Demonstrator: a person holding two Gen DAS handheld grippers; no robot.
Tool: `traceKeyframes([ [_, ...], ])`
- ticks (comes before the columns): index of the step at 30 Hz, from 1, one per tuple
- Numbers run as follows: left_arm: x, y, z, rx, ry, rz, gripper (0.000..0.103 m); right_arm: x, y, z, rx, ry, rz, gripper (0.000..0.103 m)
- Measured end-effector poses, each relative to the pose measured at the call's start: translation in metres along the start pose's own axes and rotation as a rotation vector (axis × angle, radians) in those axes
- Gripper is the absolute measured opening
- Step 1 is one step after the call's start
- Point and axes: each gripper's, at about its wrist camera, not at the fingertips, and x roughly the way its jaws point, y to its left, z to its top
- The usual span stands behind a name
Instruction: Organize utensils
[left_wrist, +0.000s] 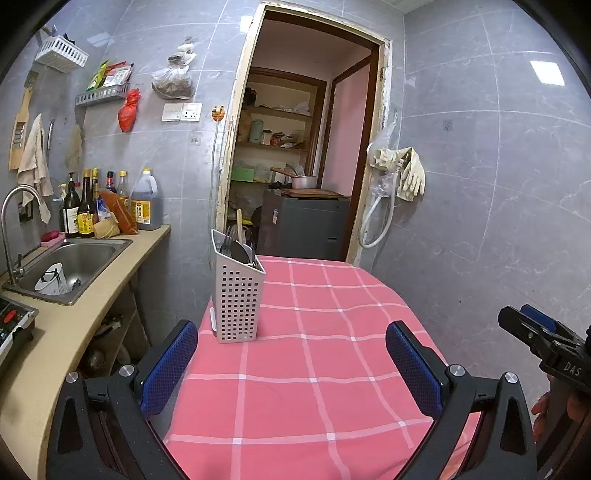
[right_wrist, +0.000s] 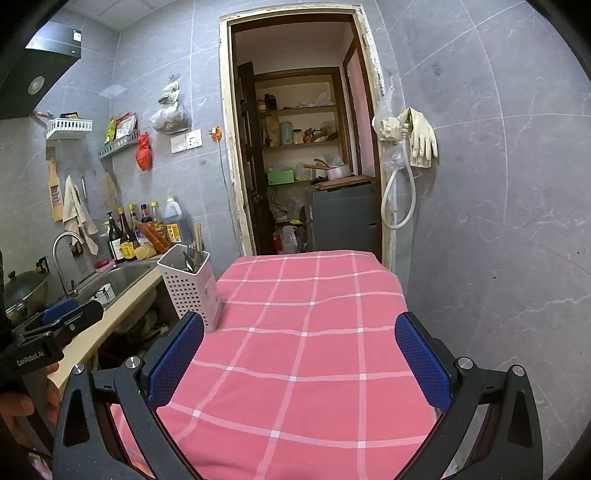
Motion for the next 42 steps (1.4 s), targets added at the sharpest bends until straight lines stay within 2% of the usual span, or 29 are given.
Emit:
traceKeyframes([
  [42,-0.001,0.0031,0.0008,-0.002,-0.002,0.003,0.103,0.0032,0.0085,-0.0031,-0.006,0.011,0.01,0.102],
])
